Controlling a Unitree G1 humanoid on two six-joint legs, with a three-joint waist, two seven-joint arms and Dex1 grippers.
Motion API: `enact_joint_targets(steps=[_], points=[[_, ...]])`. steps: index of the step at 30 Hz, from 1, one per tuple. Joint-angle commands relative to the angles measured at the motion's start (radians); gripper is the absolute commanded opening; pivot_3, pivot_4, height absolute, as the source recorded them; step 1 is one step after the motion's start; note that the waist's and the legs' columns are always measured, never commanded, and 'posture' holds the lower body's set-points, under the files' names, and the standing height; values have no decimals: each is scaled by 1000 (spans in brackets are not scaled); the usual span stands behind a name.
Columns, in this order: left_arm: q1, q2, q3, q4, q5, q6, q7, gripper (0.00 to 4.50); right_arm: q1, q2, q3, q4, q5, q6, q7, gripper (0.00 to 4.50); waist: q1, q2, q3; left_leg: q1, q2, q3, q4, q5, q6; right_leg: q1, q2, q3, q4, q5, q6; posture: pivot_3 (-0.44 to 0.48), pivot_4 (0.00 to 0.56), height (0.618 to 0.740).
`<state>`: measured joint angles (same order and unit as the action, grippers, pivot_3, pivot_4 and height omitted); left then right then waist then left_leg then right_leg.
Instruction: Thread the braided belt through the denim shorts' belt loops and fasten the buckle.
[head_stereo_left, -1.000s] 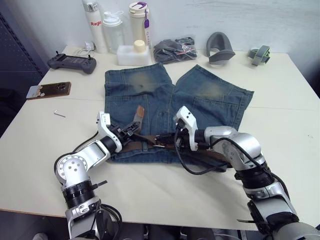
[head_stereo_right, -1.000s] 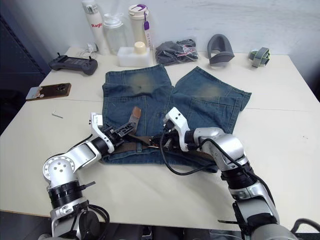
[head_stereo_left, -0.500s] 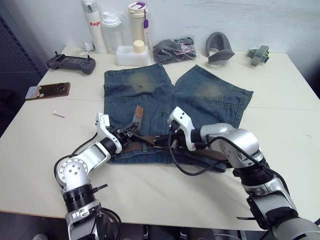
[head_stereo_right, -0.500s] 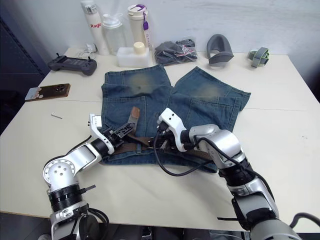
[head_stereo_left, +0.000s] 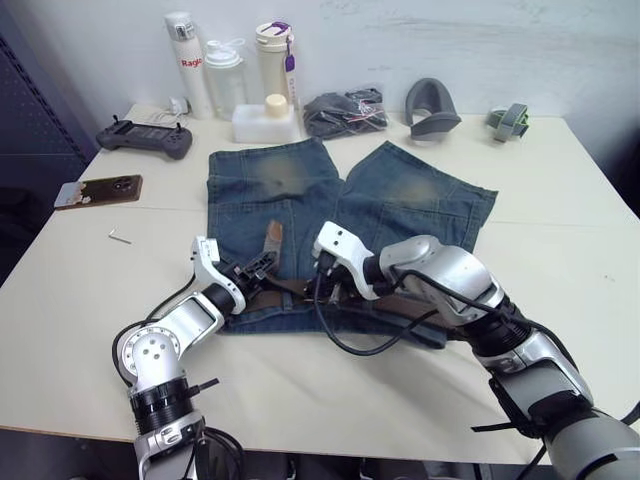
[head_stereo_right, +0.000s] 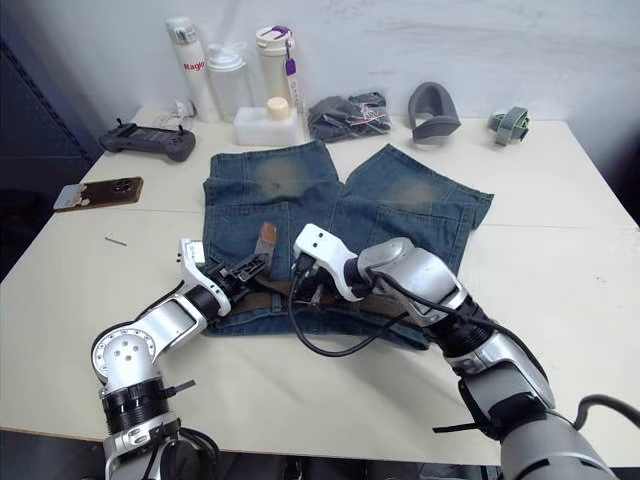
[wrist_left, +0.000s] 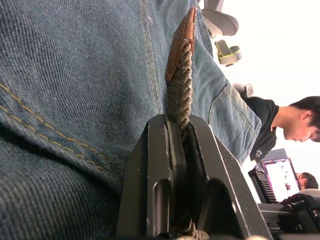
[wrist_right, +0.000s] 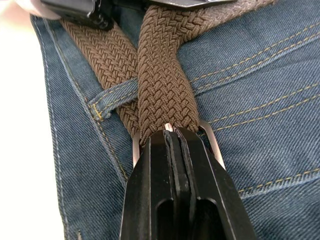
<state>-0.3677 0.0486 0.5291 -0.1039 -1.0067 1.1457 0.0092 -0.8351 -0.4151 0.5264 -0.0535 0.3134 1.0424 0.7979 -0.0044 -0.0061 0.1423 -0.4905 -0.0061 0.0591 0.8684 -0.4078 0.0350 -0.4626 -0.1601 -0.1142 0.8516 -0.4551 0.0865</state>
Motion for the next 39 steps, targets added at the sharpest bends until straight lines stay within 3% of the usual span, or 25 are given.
enact_joint_targets(steps=[1,3,4,8,17,22,29,35,39], points=[[15,-7,-25,-23,-56,12,-12,0,71,-20,165,182,-127,37,-44,57,1,0,-1,3,0,0,-2,0,-1,3,0,-1,-3,0,1,0,150,649],[-3,4,-31,-21,-80,17,-24,0,66,-19,174,189,-139,34,-42,57,1,0,0,11,0,0,-9,1,-3,6,0,-2,-9,3,2,0,150,649],[-23,14,-38,-19,-92,22,-37,0,65,-21,180,189,-145,32,-38,57,1,0,0,17,1,0,-14,2,-4,17,0,-5,-15,6,3,0,150,649],[-148,80,-84,50,-103,26,-138,0,83,-12,193,199,-164,16,-35,57,2,-4,-1,21,2,0,-20,5,-11,18,0,-7,-22,9,6,0,150,649],[-592,165,-321,519,123,-117,-529,0,153,29,202,219,-206,-39,-32,57,3,-9,2,24,2,2,-40,23,-32,20,1,-9,-32,19,2,0,150,649],[-873,138,-451,847,305,-235,-800,0,176,37,236,209,-240,-66,-14,57,4,-7,5,28,3,2,-47,26,-33,25,1,-13,-41,22,0,0,150,649],[-1179,45,-479,1200,479,-418,-1061,0,224,39,228,169,-263,-43,-6,57,5,-6,8,31,4,0,-54,26,-32,34,1,-18,-54,27,4,0,150,649],[-1290,2,-463,1266,543,-437,-1285,0,239,23,228,147,-285,-25,18,57,12,-5,10,30,3,3,-61,27,-30,34,-5,-22,-62,31,8,0,150,649],[-1298,-9,-454,1293,597,-452,-1315,0,238,7,233,134,-296,-27,41,57,15,-6,12,26,3,3,-66,35,-26,34,-4,-23,-69,36,9,0,150,649]])
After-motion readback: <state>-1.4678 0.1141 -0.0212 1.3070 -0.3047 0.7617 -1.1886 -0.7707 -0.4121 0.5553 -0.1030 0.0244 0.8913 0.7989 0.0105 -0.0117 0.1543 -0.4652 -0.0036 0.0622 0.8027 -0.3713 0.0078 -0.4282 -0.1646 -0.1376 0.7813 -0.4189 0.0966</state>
